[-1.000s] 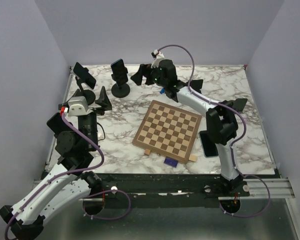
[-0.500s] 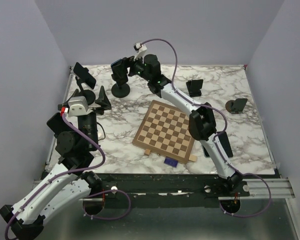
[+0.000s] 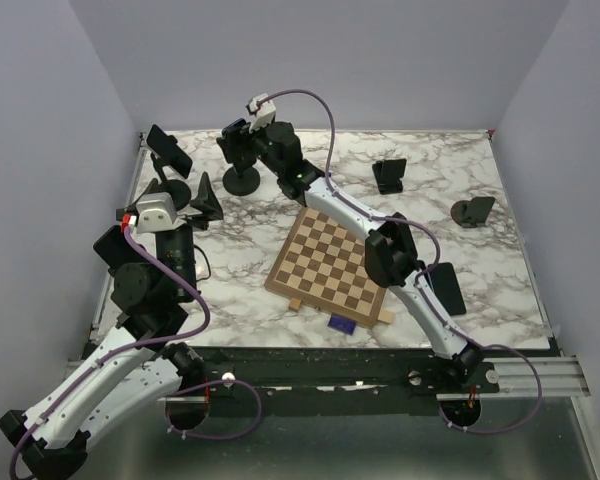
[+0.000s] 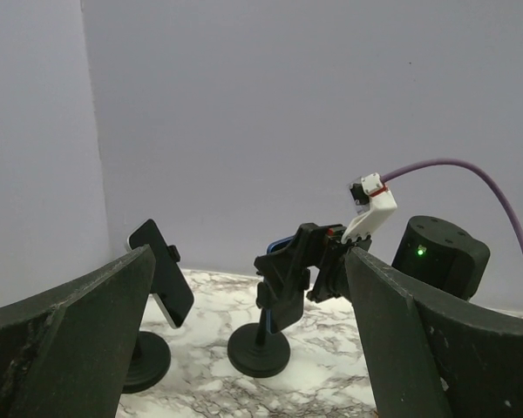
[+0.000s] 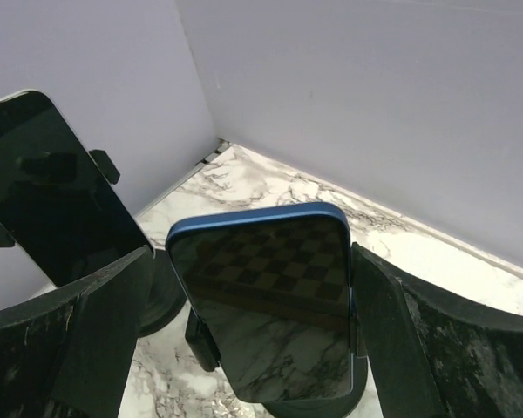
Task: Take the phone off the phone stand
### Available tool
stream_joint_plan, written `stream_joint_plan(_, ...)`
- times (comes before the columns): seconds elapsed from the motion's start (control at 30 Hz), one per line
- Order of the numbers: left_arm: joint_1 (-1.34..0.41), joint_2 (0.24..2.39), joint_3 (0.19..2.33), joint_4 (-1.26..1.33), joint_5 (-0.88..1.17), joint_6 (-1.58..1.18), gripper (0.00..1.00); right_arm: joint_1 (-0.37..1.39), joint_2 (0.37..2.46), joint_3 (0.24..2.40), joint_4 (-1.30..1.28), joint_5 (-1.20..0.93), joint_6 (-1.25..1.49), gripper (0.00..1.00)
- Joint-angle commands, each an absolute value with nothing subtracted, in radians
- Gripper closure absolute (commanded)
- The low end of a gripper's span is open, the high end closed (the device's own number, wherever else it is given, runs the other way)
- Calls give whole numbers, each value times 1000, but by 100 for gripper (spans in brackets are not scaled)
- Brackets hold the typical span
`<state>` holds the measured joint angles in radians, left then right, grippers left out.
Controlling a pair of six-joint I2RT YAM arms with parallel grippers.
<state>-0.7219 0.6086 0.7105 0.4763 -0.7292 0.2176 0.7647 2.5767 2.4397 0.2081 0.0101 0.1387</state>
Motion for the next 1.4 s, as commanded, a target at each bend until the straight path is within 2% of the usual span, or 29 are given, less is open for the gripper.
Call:
stream_joint_plan(0.0,-720,606,712,466,-734,203,1,790,2637,2499,198,72,56,0)
stream_joint_plan(0.17,-719,618,713,462,-732,202,1,790,2643,2501,221,101,32,4)
stream_joint_plan(0.3,-720,630,715,456,-730,197,1,791,2645,2509,225,93,24,19)
stream_joint_plan(0.53,-720,650,716,448,-725,189,2,790,2569,2444,174,92,63,68)
stream_joint_plan(0.7,-720,672,720,433,-729,170,2,791,2467,2360,113,102,135,99)
stream_joint_plan(0.87,-720,690,760,318,-709,70,1,790,2386,2318,34,58,208,99)
stream_joint_plan(1.07,-716,708,882,-48,-635,-223,2,791,2305,2261,-92,-22,215,99)
stream_joint_plan(1.27,-668,687,828,-261,-543,-378,1,791,2207,2098,-104,-60,179,99)
stream_joint_plan(1.37,-571,667,766,-318,-408,-468,2,790,2188,2060,-122,-84,173,99)
